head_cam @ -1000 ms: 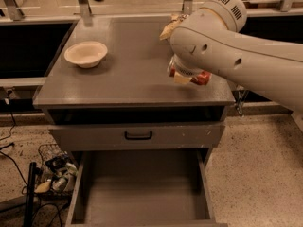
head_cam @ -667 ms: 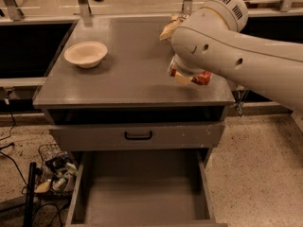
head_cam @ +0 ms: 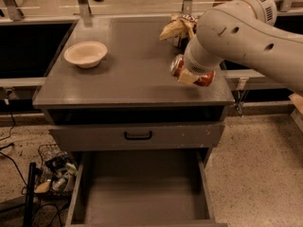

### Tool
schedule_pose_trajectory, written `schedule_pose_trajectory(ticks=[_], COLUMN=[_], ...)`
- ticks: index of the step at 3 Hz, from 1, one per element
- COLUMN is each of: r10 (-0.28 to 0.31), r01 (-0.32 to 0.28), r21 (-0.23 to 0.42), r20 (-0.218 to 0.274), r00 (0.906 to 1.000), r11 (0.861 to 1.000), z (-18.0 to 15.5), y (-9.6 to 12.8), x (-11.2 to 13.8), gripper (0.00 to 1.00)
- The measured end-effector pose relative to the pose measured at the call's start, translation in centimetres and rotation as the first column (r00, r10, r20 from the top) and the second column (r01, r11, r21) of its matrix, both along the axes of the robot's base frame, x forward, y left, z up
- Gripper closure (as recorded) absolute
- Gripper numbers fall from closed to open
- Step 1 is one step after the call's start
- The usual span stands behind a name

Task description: Pick coke can from middle drawer and place on counter

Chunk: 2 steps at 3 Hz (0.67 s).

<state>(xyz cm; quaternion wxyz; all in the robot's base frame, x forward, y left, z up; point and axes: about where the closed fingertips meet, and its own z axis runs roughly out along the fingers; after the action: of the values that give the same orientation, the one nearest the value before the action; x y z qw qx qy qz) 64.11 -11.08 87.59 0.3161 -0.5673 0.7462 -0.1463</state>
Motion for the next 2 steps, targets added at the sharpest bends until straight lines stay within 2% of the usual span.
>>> schedule_pose_trajectory(ticks=[1,2], r10=[0.156,0.151], r01=[-0.151,-0.146], r21=[0.102,0.100], r20=[-0.042,-0.041], r00=[0.9869,0.9876], r11=[0.983,0.984], z=[-0.10,-0.10], y=[2.45,2.31], x=[-2.00,-1.96], gripper=[1.00,1.00])
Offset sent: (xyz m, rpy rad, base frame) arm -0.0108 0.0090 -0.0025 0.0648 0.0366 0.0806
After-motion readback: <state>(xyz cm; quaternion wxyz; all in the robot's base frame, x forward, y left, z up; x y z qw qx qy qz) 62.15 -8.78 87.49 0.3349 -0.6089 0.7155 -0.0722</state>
